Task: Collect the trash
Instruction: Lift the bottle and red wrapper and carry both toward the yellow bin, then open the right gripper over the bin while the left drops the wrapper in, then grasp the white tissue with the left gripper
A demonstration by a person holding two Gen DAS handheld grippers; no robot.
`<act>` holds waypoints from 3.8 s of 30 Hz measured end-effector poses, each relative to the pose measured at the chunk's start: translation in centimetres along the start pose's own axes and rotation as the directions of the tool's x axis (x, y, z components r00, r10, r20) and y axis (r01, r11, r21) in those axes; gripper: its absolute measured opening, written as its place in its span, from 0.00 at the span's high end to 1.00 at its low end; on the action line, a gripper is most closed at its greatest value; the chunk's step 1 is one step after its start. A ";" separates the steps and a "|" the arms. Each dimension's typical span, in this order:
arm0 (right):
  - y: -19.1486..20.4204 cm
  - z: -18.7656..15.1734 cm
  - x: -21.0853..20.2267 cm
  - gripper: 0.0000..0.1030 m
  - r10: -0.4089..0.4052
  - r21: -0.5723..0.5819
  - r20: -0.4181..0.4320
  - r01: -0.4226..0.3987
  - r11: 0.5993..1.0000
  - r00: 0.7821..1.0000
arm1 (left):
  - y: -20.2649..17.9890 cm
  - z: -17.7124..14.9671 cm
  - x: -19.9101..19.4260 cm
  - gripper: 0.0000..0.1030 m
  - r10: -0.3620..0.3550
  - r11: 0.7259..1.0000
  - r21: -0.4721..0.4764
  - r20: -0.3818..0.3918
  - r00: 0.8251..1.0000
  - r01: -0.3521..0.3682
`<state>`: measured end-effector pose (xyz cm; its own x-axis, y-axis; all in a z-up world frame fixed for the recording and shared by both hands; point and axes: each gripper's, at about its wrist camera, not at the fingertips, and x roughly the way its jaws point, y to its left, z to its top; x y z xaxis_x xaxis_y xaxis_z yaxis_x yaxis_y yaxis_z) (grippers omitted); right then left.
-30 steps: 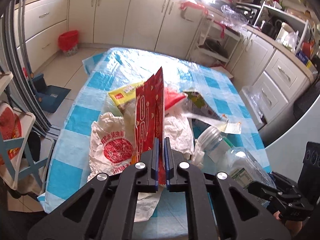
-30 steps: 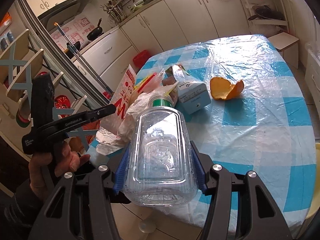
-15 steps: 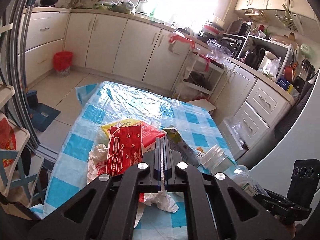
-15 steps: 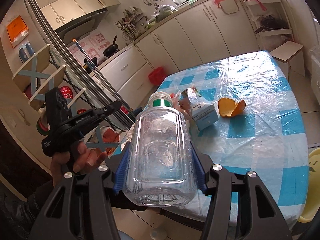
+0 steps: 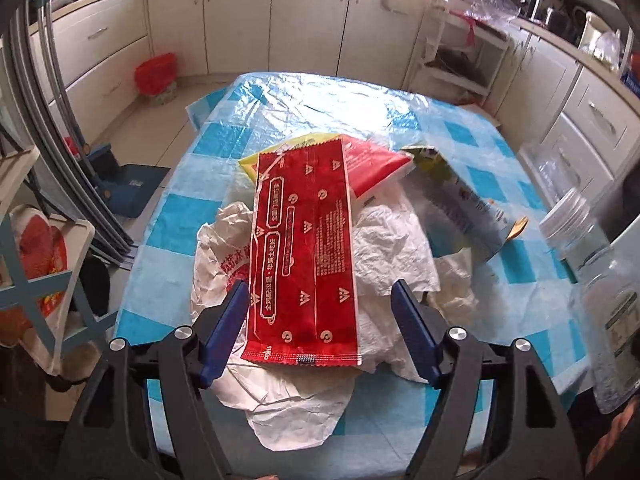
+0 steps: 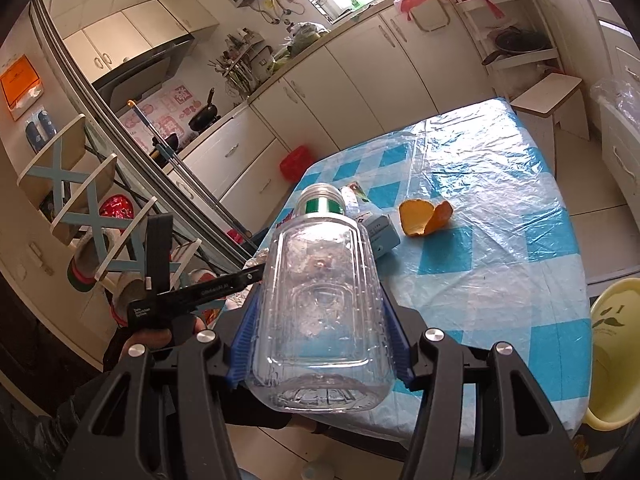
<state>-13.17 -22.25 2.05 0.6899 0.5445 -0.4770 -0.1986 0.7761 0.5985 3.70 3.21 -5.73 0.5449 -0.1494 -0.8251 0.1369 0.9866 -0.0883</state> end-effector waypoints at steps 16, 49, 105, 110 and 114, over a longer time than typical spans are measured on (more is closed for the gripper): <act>-0.7 0.1 -1.3 0.46 0.002 0.025 0.033 -0.003 1.000 0.999 | 1.1 0.1 -3.0 1.00 -0.143 0.988 -0.036 0.129 0.981 0.149; -20.7 0.6 -11.2 0.45 -0.571 0.433 -0.138 0.567 0.700 0.809 | -31.1 -3.9 -1.5 1.00 -0.657 0.705 0.198 -0.178 0.732 0.681; -6.1 7.9 2.8 0.24 -0.363 -0.117 0.047 0.366 0.923 0.930 | -6.9 -0.6 -0.3 0.20 0.067 0.996 0.044 0.147 0.987 -0.074; -5.9 7.6 4.8 0.24 -0.351 -0.122 -0.013 0.347 0.930 0.936 | -7.7 0.3 1.7 0.20 0.141 0.981 0.115 0.120 0.983 -0.155; -5.9 7.4 6.9 0.24 -0.341 -0.110 -0.076 0.332 0.937 0.937 | -6.3 1.3 3.0 0.63 0.051 0.998 0.044 0.045 0.998 -0.053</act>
<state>-2.14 -25.41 0.01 0.6614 0.2701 -0.6997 -0.0336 0.9426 0.3321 5.58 -3.55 -6.92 0.5875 -0.1020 -0.8028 0.1444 0.9893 -0.0200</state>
